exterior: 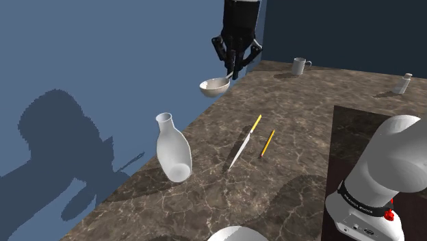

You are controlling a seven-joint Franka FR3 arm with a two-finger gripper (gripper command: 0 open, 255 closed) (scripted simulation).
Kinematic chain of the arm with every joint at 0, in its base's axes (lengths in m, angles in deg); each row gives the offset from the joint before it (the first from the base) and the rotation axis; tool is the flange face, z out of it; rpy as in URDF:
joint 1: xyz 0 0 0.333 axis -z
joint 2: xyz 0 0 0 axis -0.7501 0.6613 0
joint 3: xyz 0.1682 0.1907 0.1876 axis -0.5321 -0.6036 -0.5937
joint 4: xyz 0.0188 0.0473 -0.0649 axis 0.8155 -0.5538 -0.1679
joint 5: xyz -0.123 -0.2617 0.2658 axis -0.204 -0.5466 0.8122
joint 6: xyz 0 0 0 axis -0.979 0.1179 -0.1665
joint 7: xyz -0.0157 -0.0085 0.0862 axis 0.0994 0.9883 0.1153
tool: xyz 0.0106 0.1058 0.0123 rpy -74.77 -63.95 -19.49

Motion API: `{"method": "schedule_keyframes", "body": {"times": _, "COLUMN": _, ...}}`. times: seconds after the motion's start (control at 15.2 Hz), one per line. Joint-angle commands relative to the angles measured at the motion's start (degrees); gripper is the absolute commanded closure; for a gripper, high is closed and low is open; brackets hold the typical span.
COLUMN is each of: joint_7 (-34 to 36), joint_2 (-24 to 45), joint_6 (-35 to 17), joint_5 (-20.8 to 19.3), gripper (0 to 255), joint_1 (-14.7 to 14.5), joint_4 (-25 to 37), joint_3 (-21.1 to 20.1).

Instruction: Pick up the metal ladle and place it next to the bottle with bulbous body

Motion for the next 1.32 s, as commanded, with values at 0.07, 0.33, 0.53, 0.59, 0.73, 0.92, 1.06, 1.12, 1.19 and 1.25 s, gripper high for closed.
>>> {"method": "schedule_keyframes", "body": {"times": 0.07, "joint_7": 4.27, "joint_2": 0.30, "joint_6": -0.32, "joint_5": 0.75, "gripper": 255, "joint_1": -1.08, "joint_4": 0.50, "joint_3": -3.27}}
{"method": "schedule_keyframes", "body": {"times": 0.33, "joint_7": 10.23, "joint_2": 1.77, "joint_6": -0.34, "joint_5": 1.30, "gripper": 255, "joint_1": -2.30, "joint_4": 2.66, "joint_3": -7.98}}
{"method": "schedule_keyframes", "body": {"times": 0.53, "joint_7": 14.94, "joint_2": 3.63, "joint_6": -0.38, "joint_5": 1.21, "gripper": 255, "joint_1": -3.05, "joint_4": 4.96, "joint_3": -11.76}}
{"method": "schedule_keyframes", "body": {"times": 0.59, "joint_7": 16.56, "joint_2": 4.41, "joint_6": -0.40, "joint_5": 1.06, "gripper": 255, "joint_1": -3.26, "joint_4": 5.86, "joint_3": -13.10}}
{"method": "schedule_keyframes", "body": {"times": 0.73, "joint_7": 19.93, "joint_2": 6.24, "joint_6": -0.42, "joint_5": 0.51, "gripper": 255, "joint_1": -3.65, "joint_4": 7.86, "joint_3": -15.86}}
{"method": "schedule_keyframes", "body": {"times": 0.92, "joint_7": 25.31, "joint_2": 9.73, "joint_6": -0.39, "joint_5": -1.06, "gripper": 255, "joint_1": -4.14, "joint_4": 11.41, "joint_3": -20.39}}
{"method": "schedule_keyframes", "body": {"times": 1.06, "joint_7": 29.45, "joint_2": 12.87, "joint_6": -0.27, "joint_5": -2.90, "gripper": 255, "joint_1": -4.48, "joint_4": 14.34, "joint_3": -23.91}}
{"method": "schedule_keyframes", "body": {"times": 1.12, "joint_7": 29.30, "joint_2": 12.53, "joint_6": -1.07, "joint_5": -2.68, "gripper": 255, "joint_1": -4.56, "joint_4": 13.27, "joint_3": -23.79}}
{"method": "schedule_keyframes", "body": {"times": 1.19, "joint_7": 29.16, "joint_2": 12.21, "joint_6": -1.85, "joint_5": -2.47, "gripper": 255, "joint_1": -4.63, "joint_4": 12.23, "joint_3": -23.69}}
{"method": "schedule_keyframes", "body": {"times": 1.25, "joint_7": 29.02, "joint_2": 11.91, "joint_6": -2.64, "joint_5": -2.26, "gripper": 255, "joint_1": -4.69, "joint_4": 11.21, "joint_3": -23.62}}
